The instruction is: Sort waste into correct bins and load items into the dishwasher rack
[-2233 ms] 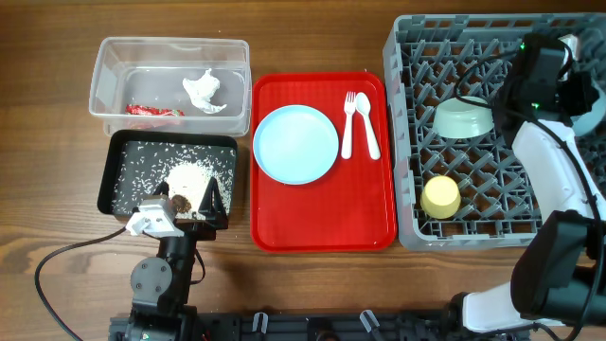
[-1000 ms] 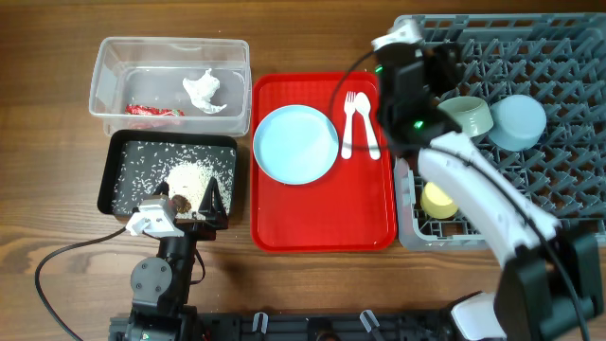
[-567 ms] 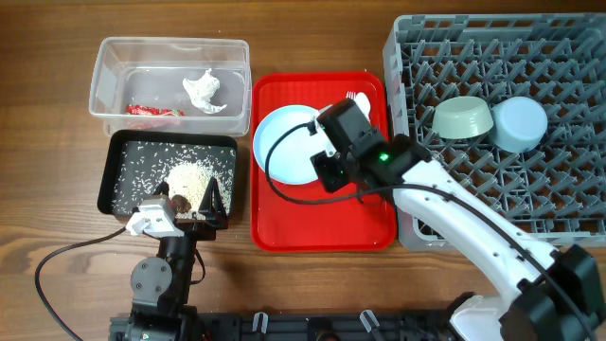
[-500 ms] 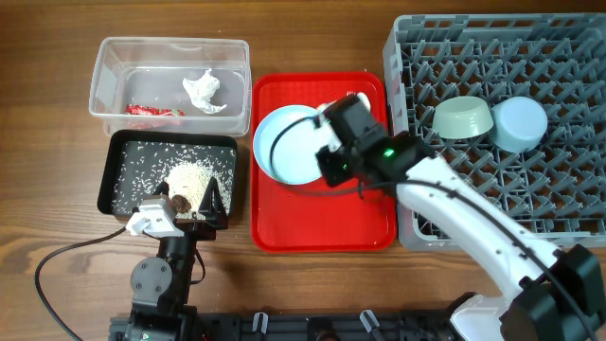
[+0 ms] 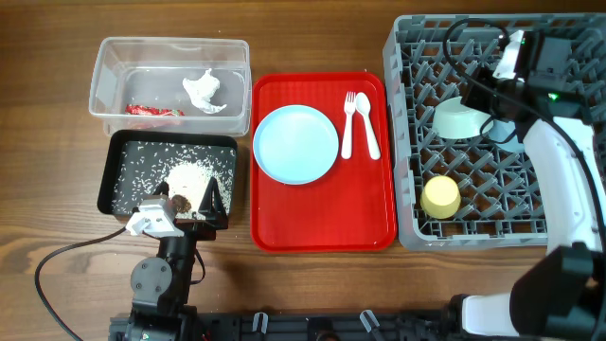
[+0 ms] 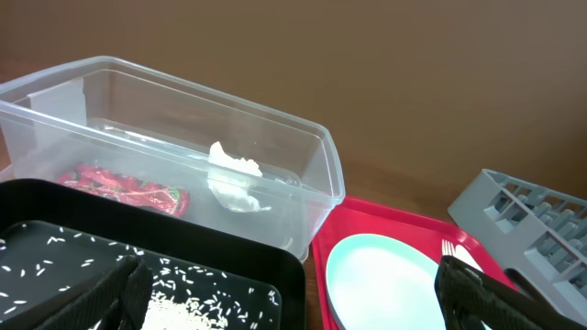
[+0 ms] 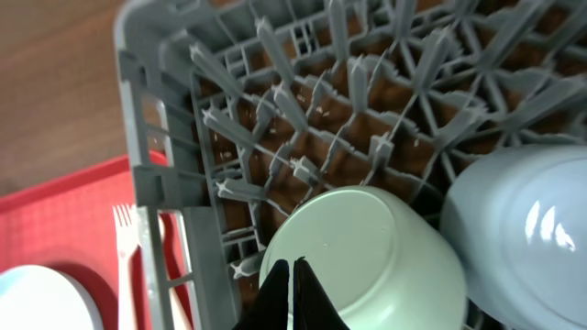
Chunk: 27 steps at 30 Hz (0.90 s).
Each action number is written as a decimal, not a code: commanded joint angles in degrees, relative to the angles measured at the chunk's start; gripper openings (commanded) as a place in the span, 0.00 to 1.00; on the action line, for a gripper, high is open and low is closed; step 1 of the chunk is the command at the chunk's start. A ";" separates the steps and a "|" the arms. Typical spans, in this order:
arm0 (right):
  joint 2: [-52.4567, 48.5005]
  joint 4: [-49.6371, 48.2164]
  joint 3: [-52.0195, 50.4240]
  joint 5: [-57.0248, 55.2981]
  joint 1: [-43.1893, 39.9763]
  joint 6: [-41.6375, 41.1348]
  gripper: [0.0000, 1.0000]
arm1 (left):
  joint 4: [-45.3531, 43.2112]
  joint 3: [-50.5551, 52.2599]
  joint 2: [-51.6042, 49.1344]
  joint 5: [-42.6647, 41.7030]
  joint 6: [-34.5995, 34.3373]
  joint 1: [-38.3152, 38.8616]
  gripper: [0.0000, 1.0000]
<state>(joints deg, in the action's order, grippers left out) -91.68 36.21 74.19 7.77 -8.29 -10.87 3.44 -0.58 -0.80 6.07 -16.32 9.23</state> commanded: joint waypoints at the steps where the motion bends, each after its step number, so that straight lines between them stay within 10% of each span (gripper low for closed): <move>1: -3.63 -0.02 0.79 -1.53 0.35 1.68 0.04 | 0.02 0.26 0.42 -0.46 0.92 -0.35 1.00; 14: 8.02 19.76 0.81 -5.81 0.39 -10.08 0.04 | 0.04 0.26 0.42 -0.46 0.92 -0.35 1.00; 22: 15.39 20.65 0.48 12.37 13.99 8.28 0.05 | 0.02 0.26 0.42 -0.46 0.94 -0.35 1.00; 27: 9.40 16.41 -2.47 10.16 31.01 0.98 0.60 | 0.02 0.26 0.42 -0.46 0.92 -0.35 1.00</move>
<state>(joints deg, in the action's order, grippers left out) -78.06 54.22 73.32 18.22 17.43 -5.43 3.44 -0.58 -0.80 6.07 -16.32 9.26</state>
